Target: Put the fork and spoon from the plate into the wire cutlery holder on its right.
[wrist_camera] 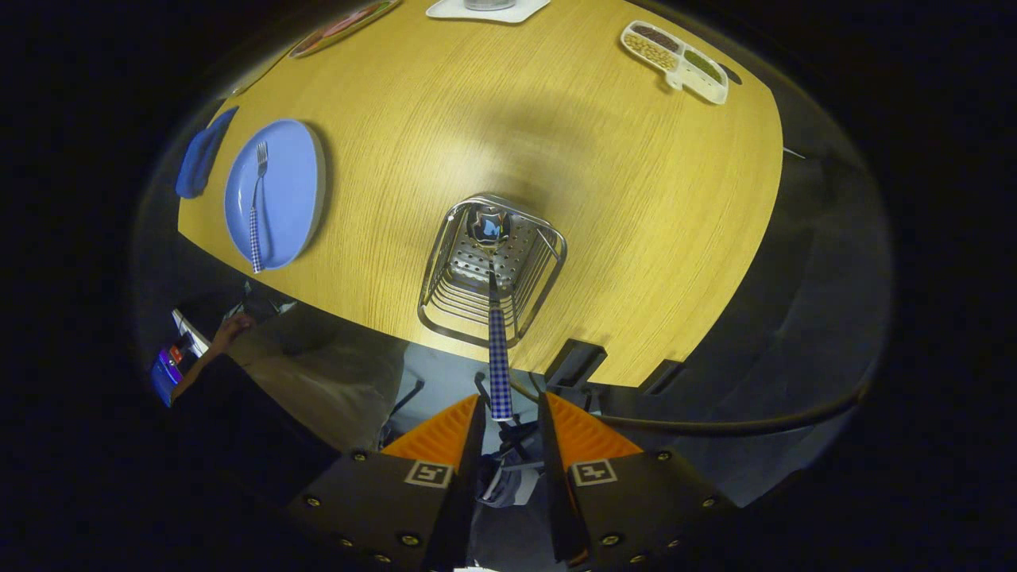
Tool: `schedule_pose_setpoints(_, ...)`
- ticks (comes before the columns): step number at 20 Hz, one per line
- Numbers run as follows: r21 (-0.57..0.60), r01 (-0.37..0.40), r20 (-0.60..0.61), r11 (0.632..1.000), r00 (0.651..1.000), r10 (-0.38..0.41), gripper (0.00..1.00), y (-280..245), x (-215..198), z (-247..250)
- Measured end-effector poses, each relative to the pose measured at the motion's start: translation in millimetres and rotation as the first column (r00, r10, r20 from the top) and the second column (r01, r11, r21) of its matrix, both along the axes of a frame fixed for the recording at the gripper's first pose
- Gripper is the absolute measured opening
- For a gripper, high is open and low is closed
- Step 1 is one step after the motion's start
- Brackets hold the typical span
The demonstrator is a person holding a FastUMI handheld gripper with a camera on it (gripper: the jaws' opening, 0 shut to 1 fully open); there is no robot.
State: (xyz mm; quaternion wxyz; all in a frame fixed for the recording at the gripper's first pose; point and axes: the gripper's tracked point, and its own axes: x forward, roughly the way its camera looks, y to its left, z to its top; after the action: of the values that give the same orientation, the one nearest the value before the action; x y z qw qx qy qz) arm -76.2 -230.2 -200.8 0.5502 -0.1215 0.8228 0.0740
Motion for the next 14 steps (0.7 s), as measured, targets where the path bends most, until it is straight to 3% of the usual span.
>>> schedule_pose_setpoints(1,0.016,0.017,0.028,1.000,0.999,-0.017,0.48,-0.2,-2.0,2.6)
schedule_pose_setpoints(4,0.052,0.092,0.107,0.994,0.989,-0.097,0.48,-3.0,-19.9,14.8)
schedule_pose_setpoints(7,0.114,0.180,0.177,0.977,0.964,-0.199,0.99,4.1,-49.1,25.4)
schedule_pose_setpoints(10,0.160,0.247,0.213,0.956,0.937,-0.277,0.98,15.3,-77.8,30.9)
schedule_pose_setpoints(14,0.178,0.252,0.251,0.951,0.923,-0.292,0.98,43.5,-105.8,32.3)
